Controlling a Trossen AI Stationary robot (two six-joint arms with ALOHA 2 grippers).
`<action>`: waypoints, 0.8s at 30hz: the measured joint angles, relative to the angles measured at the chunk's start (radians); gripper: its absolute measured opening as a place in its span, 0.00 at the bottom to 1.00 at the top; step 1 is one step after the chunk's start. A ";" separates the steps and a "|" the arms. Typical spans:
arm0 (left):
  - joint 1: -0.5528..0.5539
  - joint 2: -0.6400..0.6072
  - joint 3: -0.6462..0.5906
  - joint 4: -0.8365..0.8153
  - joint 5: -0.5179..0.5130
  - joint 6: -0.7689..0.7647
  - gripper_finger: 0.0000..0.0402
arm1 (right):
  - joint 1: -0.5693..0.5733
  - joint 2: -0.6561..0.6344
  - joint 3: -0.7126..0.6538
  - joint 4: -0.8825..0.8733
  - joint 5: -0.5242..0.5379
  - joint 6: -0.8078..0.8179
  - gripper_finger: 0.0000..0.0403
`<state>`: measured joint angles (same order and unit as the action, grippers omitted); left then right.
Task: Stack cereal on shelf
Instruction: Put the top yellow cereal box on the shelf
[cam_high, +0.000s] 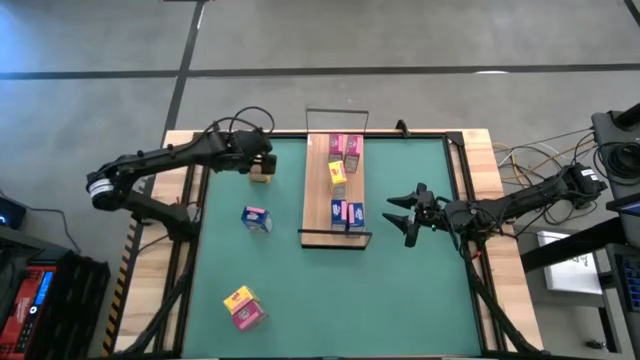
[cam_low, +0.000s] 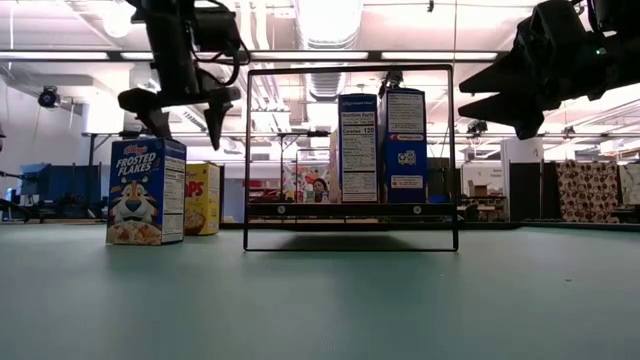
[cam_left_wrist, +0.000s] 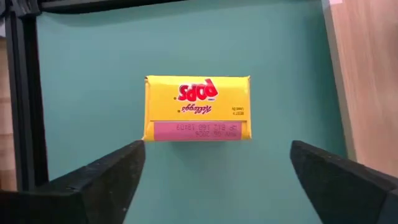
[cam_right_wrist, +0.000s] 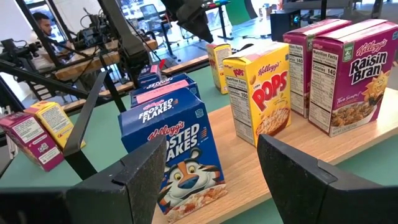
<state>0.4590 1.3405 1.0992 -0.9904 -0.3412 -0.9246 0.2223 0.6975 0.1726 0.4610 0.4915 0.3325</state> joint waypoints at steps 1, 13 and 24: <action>0.001 0.000 0.000 0.001 0.000 0.017 0.98 | 0.000 0.000 0.000 0.000 0.000 0.000 0.60; 0.040 0.000 -0.012 0.059 -0.009 0.181 0.99 | 0.000 0.000 0.000 0.000 0.000 0.000 0.60; 0.131 0.000 -0.142 0.253 0.017 0.221 0.99 | 0.000 0.000 0.000 0.000 0.000 0.000 0.60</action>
<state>0.5896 1.3403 0.9571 -0.7372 -0.3245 -0.7035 0.2225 0.6975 0.1726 0.4609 0.4914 0.3325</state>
